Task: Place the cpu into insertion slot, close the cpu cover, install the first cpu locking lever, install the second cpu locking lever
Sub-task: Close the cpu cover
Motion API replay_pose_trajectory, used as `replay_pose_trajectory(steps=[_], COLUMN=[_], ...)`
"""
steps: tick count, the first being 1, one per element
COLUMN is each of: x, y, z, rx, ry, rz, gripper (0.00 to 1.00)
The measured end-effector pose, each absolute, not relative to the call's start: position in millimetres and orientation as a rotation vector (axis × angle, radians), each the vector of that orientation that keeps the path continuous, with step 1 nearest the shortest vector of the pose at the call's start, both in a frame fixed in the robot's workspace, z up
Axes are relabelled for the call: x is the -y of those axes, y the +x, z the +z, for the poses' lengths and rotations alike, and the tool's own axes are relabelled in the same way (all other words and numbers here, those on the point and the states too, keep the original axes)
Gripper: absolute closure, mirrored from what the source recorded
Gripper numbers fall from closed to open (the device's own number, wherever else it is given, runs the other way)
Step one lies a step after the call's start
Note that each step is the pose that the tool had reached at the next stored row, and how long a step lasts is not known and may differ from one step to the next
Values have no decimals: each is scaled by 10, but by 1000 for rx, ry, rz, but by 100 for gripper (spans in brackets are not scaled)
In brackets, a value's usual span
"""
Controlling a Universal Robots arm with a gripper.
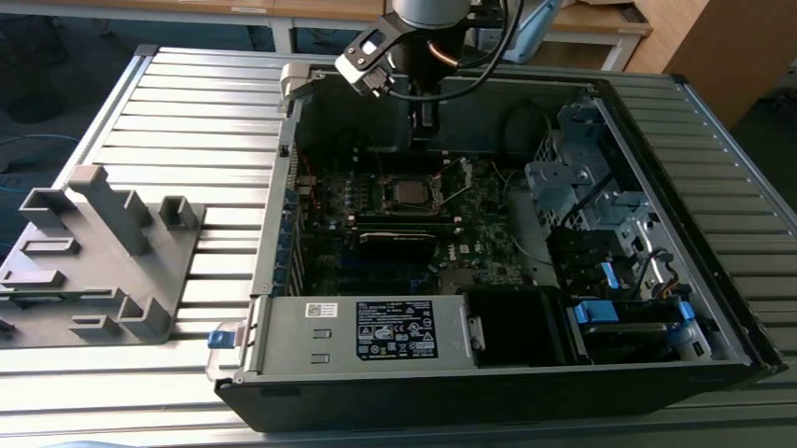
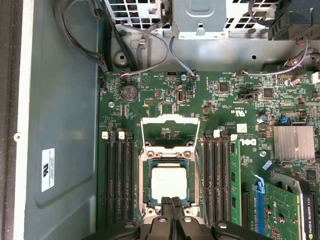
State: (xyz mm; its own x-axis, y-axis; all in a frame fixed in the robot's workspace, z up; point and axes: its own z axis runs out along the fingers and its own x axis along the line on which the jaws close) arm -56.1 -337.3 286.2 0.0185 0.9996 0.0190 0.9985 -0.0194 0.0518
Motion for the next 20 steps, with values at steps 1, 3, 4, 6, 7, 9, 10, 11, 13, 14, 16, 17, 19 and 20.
replay_pose_trajectory(steps=[1, 3, 4, 6, 7, 9, 10, 11, 13, 14, 16, 17, 19, 20], x=[3373, 3373, 3373, 3373, 3373, 3373, 3373, 3373, 3373, 3373, 3373, 3373, 3373, 3373], y=[-561, -561, -561, -561, -561, -561, -561, -561, -561, -561, -561, -561, -561, -561], z=[2864, 2868, 2870, 2873, 2876, 2879, 2881, 2883, 2887, 2889, 2893, 2895, 2899, 2901], rx=[-2183, -2183, -2183, -2183, -2183, -2183, -2183, -2183, -2183, -2183, -2183, -2183, -2183, -2183], ry=[2225, 2225, 2225, 2225, 2225, 2225, 2225, 2225, 2225, 2225, 2225, 2225, 2225, 2225], rz=[78, 78, 78, 78, 78, 78, 78, 78, 78, 78, 78, 78, 78, 78], gripper=[89, 89, 89, 89, 89, 89, 89, 89, 89, 89, 89, 89, 89, 89])
